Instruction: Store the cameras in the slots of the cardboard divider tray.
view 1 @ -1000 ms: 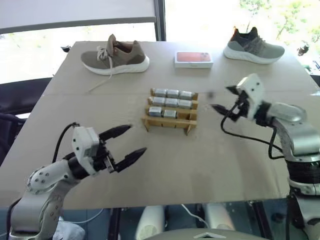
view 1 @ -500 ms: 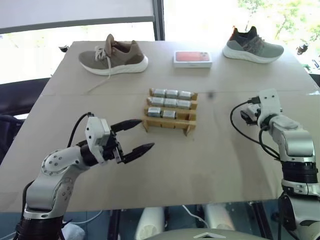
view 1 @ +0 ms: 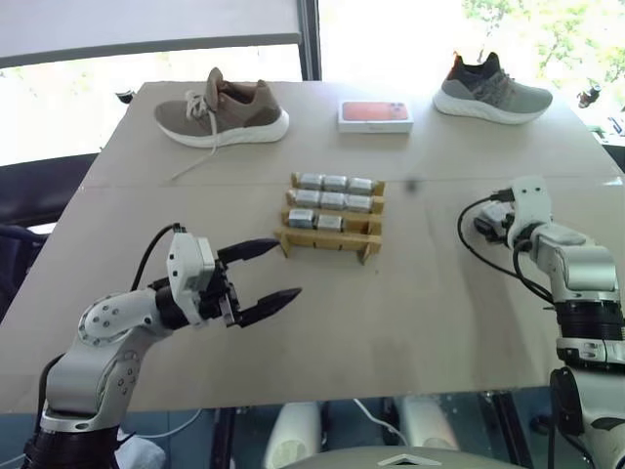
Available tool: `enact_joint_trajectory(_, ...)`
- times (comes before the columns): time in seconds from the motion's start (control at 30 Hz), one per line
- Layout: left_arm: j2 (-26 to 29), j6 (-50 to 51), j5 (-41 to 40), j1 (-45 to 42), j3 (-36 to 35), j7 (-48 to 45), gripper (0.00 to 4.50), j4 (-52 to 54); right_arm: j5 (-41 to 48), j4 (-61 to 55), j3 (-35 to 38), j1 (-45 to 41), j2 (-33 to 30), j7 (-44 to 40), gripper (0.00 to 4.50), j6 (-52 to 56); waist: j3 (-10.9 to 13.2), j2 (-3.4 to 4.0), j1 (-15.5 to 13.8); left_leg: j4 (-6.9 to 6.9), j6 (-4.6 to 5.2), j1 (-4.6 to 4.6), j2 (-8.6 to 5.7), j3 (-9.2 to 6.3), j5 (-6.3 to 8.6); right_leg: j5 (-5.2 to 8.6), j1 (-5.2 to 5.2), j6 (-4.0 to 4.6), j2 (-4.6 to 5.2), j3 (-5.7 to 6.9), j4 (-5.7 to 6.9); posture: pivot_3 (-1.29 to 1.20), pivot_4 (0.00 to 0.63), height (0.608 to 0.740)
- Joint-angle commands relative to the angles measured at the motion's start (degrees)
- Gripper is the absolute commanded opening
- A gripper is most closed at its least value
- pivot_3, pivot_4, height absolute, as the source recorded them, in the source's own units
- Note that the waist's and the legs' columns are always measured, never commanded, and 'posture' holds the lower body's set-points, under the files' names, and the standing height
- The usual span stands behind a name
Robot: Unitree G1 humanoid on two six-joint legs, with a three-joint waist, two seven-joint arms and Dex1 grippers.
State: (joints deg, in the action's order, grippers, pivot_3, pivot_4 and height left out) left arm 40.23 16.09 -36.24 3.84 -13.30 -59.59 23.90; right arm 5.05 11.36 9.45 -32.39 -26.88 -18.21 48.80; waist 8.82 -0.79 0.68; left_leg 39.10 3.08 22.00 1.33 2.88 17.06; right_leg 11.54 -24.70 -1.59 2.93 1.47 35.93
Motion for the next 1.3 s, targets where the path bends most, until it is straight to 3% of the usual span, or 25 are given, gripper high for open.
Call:
enact_joint_trajectory(0.03,0.36,0.46,-1.66,0.12,-1.74,0.84,4.50,2.18,0.16,-0.29,0.57,-0.56,-1.35,-0.04,2.69,-1.31,0.00,0.00,-0.01,0.00,0.00,0.00,0.00,0.00,0.00,0.00,0.00,0.00,0.00,0.00,-0.01,0.00,0.150,0.740)
enact_joint_trajectory(0.07,-0.04,1.85,-2.66,-0.12,-2.04,2.33,4.50,2.52,0.05,-0.81,-0.12,-0.14,-1.63,-0.61,2.29,-1.82,-0.02,-0.02,0.01,0.00,-0.01,0.01,0.00,0.00,-0.01,0.00,0.00,0.00,0.01,-0.01,-0.01,0.00,0.150,0.740)
enact_joint_trajectory(0.27,0.24,18.53,-13.72,-6.08,-3.06,17.35,4.50,5.91,0.25,-14.68,-4.49,6.31,-4.87,-7.39,2.29,-10.11,0.00,0.00,-0.25,0.01,0.02,0.04,0.00,-0.10,0.01,0.00,0.01,-0.02,0.04,0.05,0.00,0.00,0.150,0.740)
enact_joint_trajectory(0.47,0.92,35.97,-35.94,-17.06,-3.94,30.64,4.50,1.12,2.93,-39.13,-12.56,12.71,-11.03,-20.29,2.29,-20.51,0.02,0.00,0.18,0.01,0.02,0.02,0.01,-0.18,0.01,0.00,0.00,-0.06,0.03,0.09,0.03,0.00,0.150,0.740)
enact_joint_trajectory(0.63,-0.21,43.09,-51.39,-24.05,-0.69,42.51,4.50,-3.93,-1.08,-44.37,-22.18,9.00,-9.84,-22.72,2.29,-26.65,0.04,-0.11,0.04,0.05,-0.21,-0.08,0.04,-0.19,-0.12,0.00,0.10,-0.05,-0.01,0.11,0.07,0.00,0.150,0.740)
enact_joint_trajectory(1.13,-2.02,45.08,-47.72,-29.70,4.71,43.30,4.50,-6.11,-5.33,-43.05,-27.76,4.17,-3.43,-22.92,2.29,-30.83,0.07,-0.22,-0.44,0.09,-0.42,-0.04,-0.09,-0.20,-0.24,0.00,0.12,-0.02,0.07,0.17,0.04,0.00,0.150,0.740)
enact_joint_trajectory(1.23,-2.44,45.12,-47.08,-30.63,4.67,43.00,3.64,-7.10,-5.81,-43.18,-28.14,4.27,-3.14,-22.93,2.23,-30.96,0.07,-0.22,-0.45,0.10,-0.45,-0.05,-0.09,-0.19,-0.26,0.00,0.12,-0.02,0.07,0.16,0.05,0.00,0.150,0.740)
enact_joint_trajectory(1.3,-2.70,45.36,-46.49,-31.07,4.81,42.54,2.76,-7.47,-6.03,-43.29,-28.31,4.39,-2.98,-22.91,2.23,-31.08,0.07,-0.22,-0.45,0.10,-0.47,-0.05,-0.10,-0.19,-0.27,0.00,0.12,-0.02,0.05,0.16,0.05,0.00,0.150,0.740)
